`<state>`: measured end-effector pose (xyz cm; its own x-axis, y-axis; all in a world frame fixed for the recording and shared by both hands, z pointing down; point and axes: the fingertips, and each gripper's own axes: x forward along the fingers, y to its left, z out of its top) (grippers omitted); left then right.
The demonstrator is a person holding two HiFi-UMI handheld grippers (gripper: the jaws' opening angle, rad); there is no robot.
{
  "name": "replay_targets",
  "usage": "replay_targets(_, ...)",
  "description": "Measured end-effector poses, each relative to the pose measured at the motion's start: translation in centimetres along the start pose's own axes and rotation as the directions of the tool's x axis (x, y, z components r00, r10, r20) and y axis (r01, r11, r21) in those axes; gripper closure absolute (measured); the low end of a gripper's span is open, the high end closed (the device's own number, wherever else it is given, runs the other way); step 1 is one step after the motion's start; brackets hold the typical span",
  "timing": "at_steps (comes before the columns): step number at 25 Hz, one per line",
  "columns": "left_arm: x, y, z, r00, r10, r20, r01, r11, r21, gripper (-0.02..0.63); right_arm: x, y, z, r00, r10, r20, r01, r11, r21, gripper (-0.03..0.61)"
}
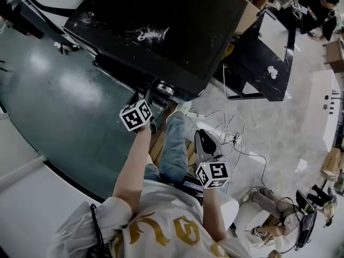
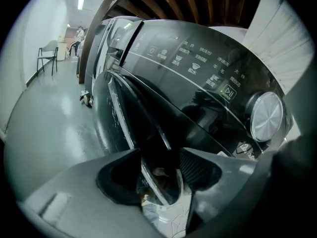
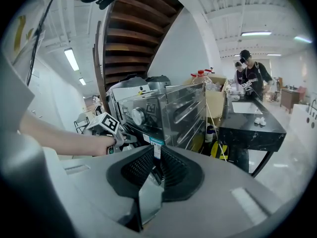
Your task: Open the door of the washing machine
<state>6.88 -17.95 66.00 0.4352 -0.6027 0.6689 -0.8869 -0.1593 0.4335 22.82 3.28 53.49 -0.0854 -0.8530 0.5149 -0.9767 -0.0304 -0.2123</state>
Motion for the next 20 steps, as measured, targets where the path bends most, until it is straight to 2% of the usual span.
replay_targets(8,-0.9,0.9,-0.5,1.0,-0.005,0.006,0.005,1.0,-0.029,0.385,-0.6,0.5,0.3,1.0,0.008,0.019,-0.008,1.0,0.007,0.535)
replay_targets(20,-2.0,2.2,-1.8,1.0,-0.019,-0.008,0.018,0.998,-0.066,0.393,-0.6,2.5,1.0,0.999,0.045,0.031,-0.043,0.998,-0.038,0.543)
